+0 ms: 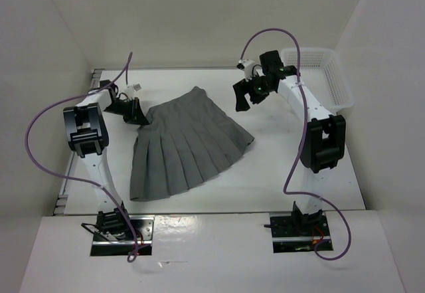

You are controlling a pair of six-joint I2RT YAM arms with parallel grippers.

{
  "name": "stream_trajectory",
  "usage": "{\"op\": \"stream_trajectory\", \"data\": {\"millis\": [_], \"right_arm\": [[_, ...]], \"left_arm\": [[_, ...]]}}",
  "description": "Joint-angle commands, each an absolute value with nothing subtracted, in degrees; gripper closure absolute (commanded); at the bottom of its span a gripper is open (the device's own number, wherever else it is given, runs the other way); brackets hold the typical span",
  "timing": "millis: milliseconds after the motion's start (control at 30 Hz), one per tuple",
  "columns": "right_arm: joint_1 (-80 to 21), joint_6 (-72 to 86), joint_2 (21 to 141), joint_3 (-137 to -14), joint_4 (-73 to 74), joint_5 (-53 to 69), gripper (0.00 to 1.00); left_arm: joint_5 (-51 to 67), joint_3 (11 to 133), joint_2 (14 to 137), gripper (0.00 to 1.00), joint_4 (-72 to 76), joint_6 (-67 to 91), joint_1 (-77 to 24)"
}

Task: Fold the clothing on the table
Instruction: Flatten the skirt out

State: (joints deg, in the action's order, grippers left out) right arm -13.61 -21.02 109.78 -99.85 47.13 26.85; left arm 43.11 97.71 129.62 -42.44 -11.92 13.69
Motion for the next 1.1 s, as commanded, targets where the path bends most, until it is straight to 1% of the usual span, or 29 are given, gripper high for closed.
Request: {"op": "stream_trajectory", "data": {"millis": [0,33,67,167,200,267,367,700,900,1067], "right_arm": [[-15.81,-20.13,113.19,-106.58,44.03,26.37,0.06],[-17.13,-19.26,114.68,-108.79,44.03,26.37,0.07],[-17.66,-19.25,118.44,-114.03,44.9,26.37,0.07],[-18.28,-18.54,125.13,-123.63,48.15,29.78,0.1],[-18.28,-18.02,129.33,-129.75,50.43,29.79,0.1],[-18.28,-18.02,132.7,-136.71,51.94,30.32,0.1],[-18.81,-18.54,137.27,-142.0,52.56,30.32,0.11],[-21.27,-19.07,149.05,-153.01,54.49,35.33,0.11],[-24.08,-20.12,155.99,-159.16,56.07,37.18,0.11],[-26.02,-20.65,158.55,-160.22,56.69,37.18,0.12]], "left_arm": [[47.47,94.41,125.17,0.94,-44.04,-15.12,13.1],[46.33,93.44,122.98,0.94,-42.9,-14.6,13.1],[45.36,92.3,121.74,0.94,-42.02,-13.81,13.1],[42.03,87.55,117.43,0.94,-38.94,-12.49,13.1],[42.01,86.5,116.46,0.94,-38.94,-12.48,13.7],[41.22,83.33,113.92,0.94,-38.32,-12.48,13.71],[38.51,79.3,110.49,0.94,-37.62,-12.48,14.24],[35.42,73.83,99.5,0.94,-39.29,-14.15,15.29],[33.31,72.69,97.13,0.94,-40.61,-14.15,15.82],[31.99,72.07,96.59,0.94,-40.61,-14.15,15.82]]}}
